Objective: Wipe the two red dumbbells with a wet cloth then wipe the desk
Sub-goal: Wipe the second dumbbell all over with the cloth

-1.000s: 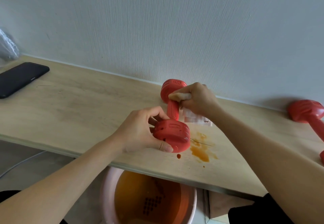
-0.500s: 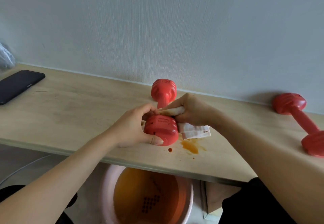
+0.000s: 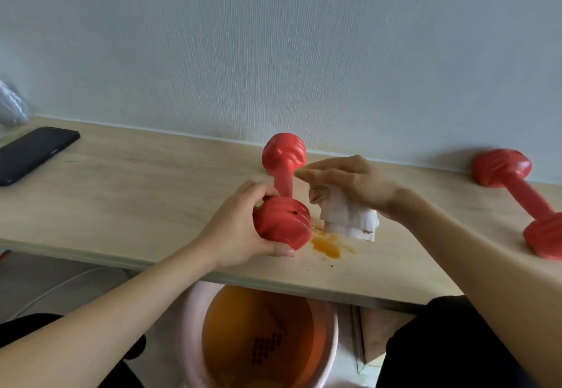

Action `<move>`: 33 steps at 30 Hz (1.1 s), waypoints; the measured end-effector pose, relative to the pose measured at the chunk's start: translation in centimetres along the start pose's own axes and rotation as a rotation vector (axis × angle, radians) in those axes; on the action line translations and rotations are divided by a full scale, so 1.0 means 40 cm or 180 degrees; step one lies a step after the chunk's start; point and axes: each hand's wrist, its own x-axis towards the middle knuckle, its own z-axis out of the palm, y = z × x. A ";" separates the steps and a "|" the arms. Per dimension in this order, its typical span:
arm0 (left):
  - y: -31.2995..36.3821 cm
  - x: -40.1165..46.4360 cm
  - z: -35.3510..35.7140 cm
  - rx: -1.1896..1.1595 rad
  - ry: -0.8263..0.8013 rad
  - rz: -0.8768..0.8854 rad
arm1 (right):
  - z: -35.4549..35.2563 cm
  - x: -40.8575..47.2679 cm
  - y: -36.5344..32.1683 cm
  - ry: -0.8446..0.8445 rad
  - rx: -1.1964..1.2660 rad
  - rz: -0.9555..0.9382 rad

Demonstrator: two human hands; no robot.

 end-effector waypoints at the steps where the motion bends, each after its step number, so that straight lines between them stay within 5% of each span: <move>1: -0.005 -0.005 -0.001 -0.0086 0.0005 -0.0024 | 0.010 -0.001 -0.006 -0.0176 -0.0262 -0.0099; 5: -0.022 -0.020 -0.021 -0.0312 0.0072 -0.0115 | 0.057 0.032 -0.016 -0.0562 -0.1727 -0.0464; 14: -0.038 -0.032 -0.051 -0.0488 0.0025 -0.0136 | 0.104 0.161 -0.023 0.0381 -0.3142 -0.0190; 22: -0.056 -0.029 -0.057 -0.0613 -0.0077 -0.0210 | 0.086 0.071 -0.052 -0.0782 -0.2011 -0.0229; 29: -0.054 -0.019 -0.058 -0.0717 -0.0140 -0.0074 | 0.084 0.163 -0.011 0.0510 -0.2193 -0.0191; 33: -0.070 -0.022 -0.057 -0.0772 -0.0111 -0.0073 | 0.094 0.140 -0.002 0.0320 -0.1782 -0.0339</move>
